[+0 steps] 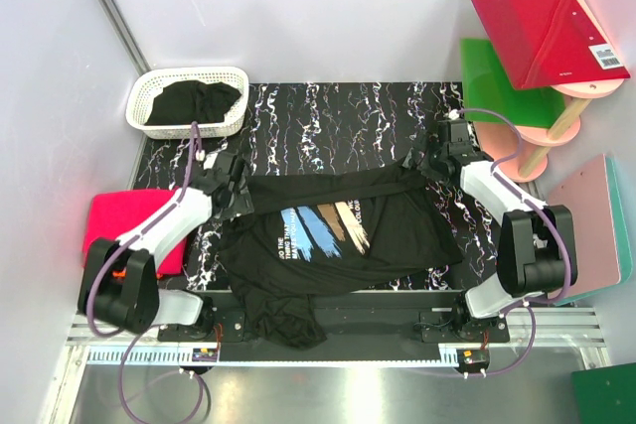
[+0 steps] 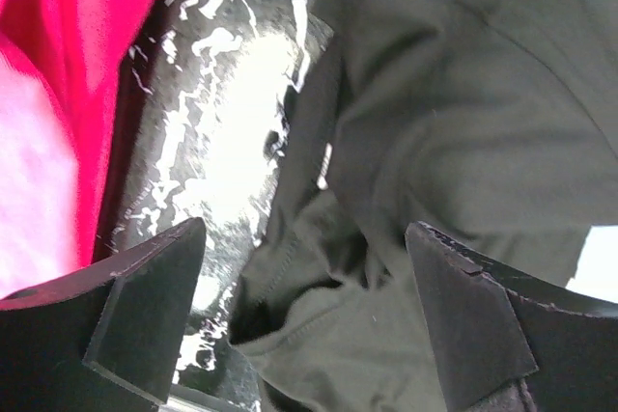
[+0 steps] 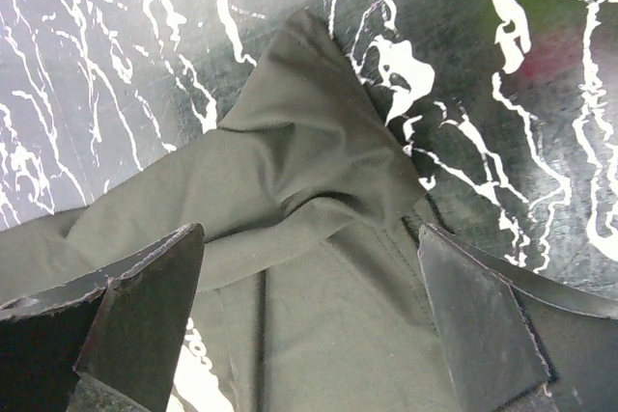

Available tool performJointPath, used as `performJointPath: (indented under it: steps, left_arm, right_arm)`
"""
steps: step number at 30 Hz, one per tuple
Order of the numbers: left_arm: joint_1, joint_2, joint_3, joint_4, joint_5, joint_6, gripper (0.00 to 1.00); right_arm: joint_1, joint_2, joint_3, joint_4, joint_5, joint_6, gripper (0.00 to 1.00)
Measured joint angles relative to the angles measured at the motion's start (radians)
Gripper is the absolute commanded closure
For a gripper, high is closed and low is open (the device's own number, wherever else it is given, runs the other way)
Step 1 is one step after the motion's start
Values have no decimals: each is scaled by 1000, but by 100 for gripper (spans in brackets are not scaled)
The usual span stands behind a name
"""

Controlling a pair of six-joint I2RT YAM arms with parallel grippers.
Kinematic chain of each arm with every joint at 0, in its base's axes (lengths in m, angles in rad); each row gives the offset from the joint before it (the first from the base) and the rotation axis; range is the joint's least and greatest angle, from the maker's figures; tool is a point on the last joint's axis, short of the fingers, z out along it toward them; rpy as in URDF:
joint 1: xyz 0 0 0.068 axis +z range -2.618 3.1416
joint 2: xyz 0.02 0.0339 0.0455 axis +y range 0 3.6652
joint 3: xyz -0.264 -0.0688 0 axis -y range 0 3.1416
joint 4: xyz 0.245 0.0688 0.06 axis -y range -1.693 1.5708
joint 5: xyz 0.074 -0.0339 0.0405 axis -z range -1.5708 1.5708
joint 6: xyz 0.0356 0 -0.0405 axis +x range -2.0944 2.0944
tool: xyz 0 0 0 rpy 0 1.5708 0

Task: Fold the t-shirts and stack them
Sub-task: Fold the flattened tshirt in 1/3 of the way

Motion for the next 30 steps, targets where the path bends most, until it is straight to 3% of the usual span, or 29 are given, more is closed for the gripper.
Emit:
performJointPath:
  steps: [9, 15, 16, 19, 20, 22, 30]
  left_arm:
    - [-21, -207, -134, 96, 56, -22, 20]
    - [-24, -188, -208, 158, 95, -21, 28]
    - [-27, -170, -216, 169, 99, -21, 33]
    - [-37, -133, -229, 201, 116, -20, 61]
    - [-40, -127, -230, 209, 119, -26, 78]
    - [-43, -111, -230, 231, 124, -28, 98]
    - [-52, -88, -218, 251, 134, -17, 100]
  right_arm:
    - [25, 29, -7, 19, -35, 2, 0]
    - [29, 49, -7, 31, -44, 8, 0]
    - [30, 50, -7, 32, -45, 8, 0]
    - [34, 52, -7, 32, -45, 11, 0]
    - [34, 52, -7, 32, -45, 11, 0]
    - [35, 53, -7, 32, -45, 11, 0]
    - [35, 56, -7, 33, -45, 12, 0]
